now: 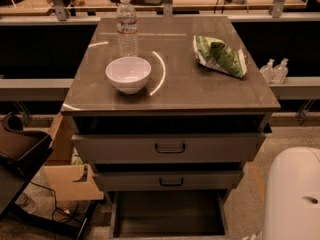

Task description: Close bottom drawer

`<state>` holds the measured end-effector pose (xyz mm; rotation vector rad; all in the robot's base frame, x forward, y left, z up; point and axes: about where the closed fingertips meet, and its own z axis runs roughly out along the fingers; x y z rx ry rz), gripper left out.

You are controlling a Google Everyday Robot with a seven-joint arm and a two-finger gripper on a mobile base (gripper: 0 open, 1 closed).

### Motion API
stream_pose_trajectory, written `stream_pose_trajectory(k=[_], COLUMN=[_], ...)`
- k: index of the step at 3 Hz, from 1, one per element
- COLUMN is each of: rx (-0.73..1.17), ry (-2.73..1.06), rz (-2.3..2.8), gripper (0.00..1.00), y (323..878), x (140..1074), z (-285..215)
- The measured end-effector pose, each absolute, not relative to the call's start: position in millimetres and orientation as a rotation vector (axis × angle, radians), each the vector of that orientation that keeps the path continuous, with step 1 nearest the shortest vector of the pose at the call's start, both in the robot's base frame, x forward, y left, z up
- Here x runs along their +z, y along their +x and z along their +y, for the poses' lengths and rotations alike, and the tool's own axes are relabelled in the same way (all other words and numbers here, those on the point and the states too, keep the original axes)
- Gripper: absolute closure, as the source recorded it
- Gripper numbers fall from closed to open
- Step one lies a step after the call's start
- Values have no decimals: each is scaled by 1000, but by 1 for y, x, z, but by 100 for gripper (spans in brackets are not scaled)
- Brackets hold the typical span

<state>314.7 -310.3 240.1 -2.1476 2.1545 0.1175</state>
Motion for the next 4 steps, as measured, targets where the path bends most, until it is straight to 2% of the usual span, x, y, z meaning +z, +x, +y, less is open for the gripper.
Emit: stream_pose_trajectory(k=[1, 2, 4], rx=[151, 129, 130], ry=[-2115, -2038, -2012], rz=[2108, 2045, 2043], gripper=[84, 100, 100], y=[305, 313, 309], x=[225, 222, 221], z=[-299, -287, -284])
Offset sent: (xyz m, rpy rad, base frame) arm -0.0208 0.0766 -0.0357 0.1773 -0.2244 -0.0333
